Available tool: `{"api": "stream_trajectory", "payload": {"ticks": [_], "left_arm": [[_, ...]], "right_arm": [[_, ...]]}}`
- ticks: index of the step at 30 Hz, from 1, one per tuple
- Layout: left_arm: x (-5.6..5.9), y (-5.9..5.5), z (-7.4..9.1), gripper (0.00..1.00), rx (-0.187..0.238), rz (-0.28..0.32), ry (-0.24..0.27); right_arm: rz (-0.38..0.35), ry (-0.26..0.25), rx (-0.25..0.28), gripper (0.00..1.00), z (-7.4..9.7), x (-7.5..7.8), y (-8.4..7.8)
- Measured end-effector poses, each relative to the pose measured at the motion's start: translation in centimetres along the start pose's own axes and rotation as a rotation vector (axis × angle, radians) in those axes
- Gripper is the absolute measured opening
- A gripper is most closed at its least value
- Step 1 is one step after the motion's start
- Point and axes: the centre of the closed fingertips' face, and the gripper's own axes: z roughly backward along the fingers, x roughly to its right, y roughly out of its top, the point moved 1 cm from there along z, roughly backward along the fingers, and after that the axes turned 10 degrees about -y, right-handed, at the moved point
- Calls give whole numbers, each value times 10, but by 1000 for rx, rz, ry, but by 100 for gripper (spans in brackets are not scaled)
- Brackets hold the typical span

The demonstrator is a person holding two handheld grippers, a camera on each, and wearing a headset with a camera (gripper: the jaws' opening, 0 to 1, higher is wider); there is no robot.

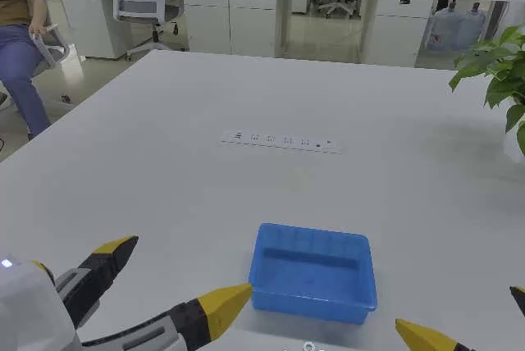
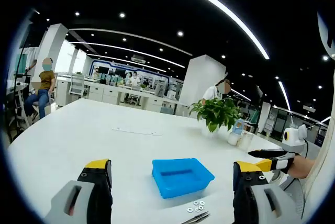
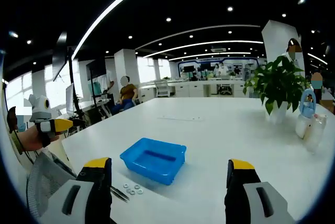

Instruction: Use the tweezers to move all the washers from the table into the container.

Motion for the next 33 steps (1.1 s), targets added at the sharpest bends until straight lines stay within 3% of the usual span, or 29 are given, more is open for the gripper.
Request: {"api": "stream_trajectory", "payload": {"ticks": [7,19,33], "left_arm": [[5,-1,-2,99,-6,-4,-10],[2,0,-2,99,-12,-11,-16],[10,-2,-7,99,-37,-18,-46]], "right_arm": [[10,0,3,81,-1,-1,1],[31,-12,19,80,1,2,7],[45,-4,34,78,0,-2,9]]}}
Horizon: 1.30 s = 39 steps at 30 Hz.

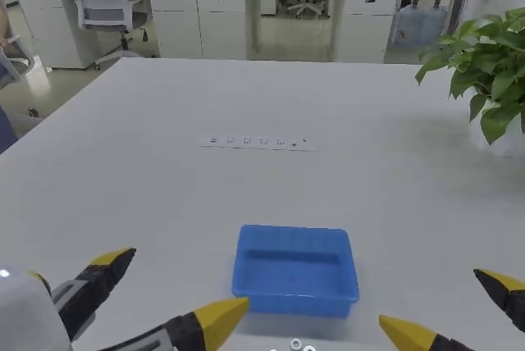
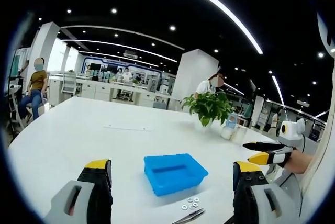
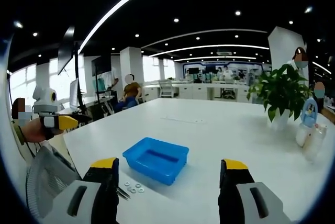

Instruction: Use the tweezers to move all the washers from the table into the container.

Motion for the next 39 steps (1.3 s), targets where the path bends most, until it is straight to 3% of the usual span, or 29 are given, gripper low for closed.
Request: {"api": "stream_trajectory", "payload": {"ticks": [17,26,29,30,31,35,39], "left_arm": [[0,1,5,99,-4,-10,23],[-5,-9,10,99,-38,1,53],[-8,-17,10,92,-87,-21,71],[-13,-21,11,91,-122,-36,96],[-14,-22,9,91,-126,-47,95],[-10,-30,2,81,-183,-83,53],[-8,-47,-4,68,-307,-156,1]], "right_arm": [[21,61,-4,74,-7,-13,0],[33,79,-4,69,-10,-15,-2],[59,88,-5,66,-12,-16,-4],[67,100,-7,65,-13,-17,-5],[71,109,-10,63,-14,-19,-5],[112,149,-15,54,-19,-27,-6],[155,237,-20,47,-27,-42,-9]]}}
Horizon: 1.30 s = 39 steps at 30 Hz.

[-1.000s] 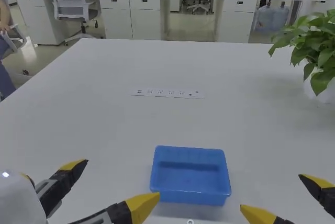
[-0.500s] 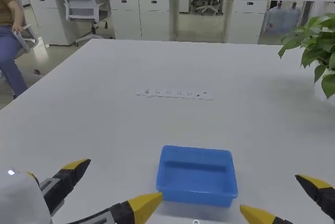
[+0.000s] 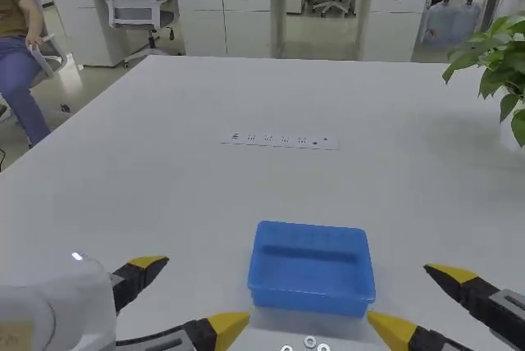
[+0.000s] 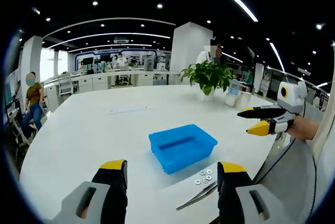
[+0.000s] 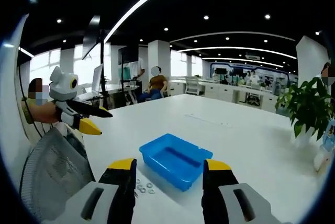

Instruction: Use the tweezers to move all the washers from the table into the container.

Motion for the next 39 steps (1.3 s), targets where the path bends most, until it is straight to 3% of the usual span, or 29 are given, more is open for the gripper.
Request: {"api": "stream_trajectory", "payload": {"ticks": [2,5,9,11,15,19,25,30,39], "left_arm": [[5,-7,-6,65,-40,-5,-42],[13,-15,-13,56,-64,17,-111],[28,-37,-21,48,-188,80,-229],[33,-46,-26,47,-243,56,-259],[41,-61,-35,42,-338,-9,-298],[44,-69,-44,35,-398,-67,-341],[34,-84,-49,27,-523,-211,-360],[22,-103,-47,22,-627,-306,-373],[16,-122,-45,12,-706,-396,-413]], "right_arm": [[37,56,-17,40,-5,-9,-3],[85,119,-38,30,-12,-21,-6],[98,207,-77,29,-21,-40,-16],[115,258,-113,28,-23,-50,-25],[196,305,-165,21,-25,-63,-39],[200,380,-221,21,-27,-79,-55],[336,423,-330,16,-32,-89,-82],[396,454,-366,15,-40,-95,-90],[405,488,-383,14,-53,-100,-92]]}}
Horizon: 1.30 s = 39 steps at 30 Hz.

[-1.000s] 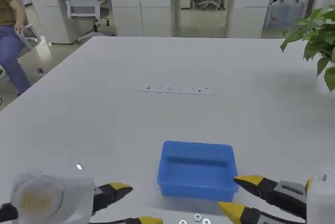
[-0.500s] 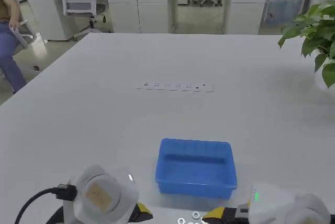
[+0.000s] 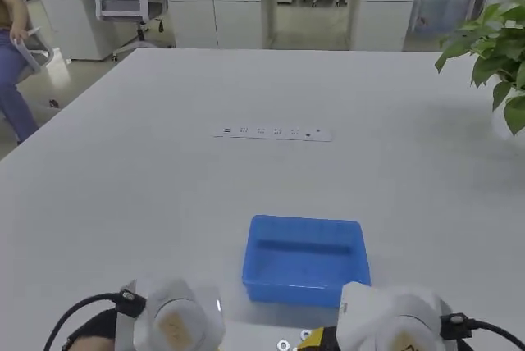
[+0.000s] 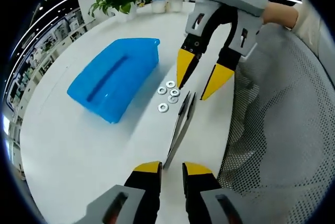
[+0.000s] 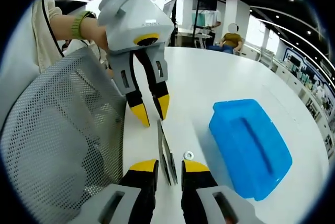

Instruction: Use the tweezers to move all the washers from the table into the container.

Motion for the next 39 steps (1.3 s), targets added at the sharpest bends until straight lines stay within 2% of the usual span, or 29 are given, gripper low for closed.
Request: {"api": "stream_trajectory", "payload": {"ticks": [7,14,18,22,25,27,31,34,39], "left_arm": [[-7,0,0,0,9,-16,-4],[-7,0,-2,0,-21,-110,-20],[-7,0,-3,0,-19,-148,-20],[-6,2,0,0,-17,-173,-4],[-5,6,4,0,-11,-202,8],[-3,11,9,0,-3,-206,10],[4,28,25,0,40,-244,29],[11,46,38,0,80,-275,38],[20,71,50,0,112,-326,35]], "right_arm": [[17,28,-20,14,-8,-3,-2],[41,53,-38,15,-20,-5,-3],[62,50,-33,14,-24,-3,-3],[45,40,-23,16,-24,2,-1],[54,32,-16,17,-22,3,-2],[56,31,-12,18,-19,3,-2],[63,30,13,18,-13,1,0],[73,29,31,17,-10,-1,2],[78,13,43,15,-6,4,2]]}}
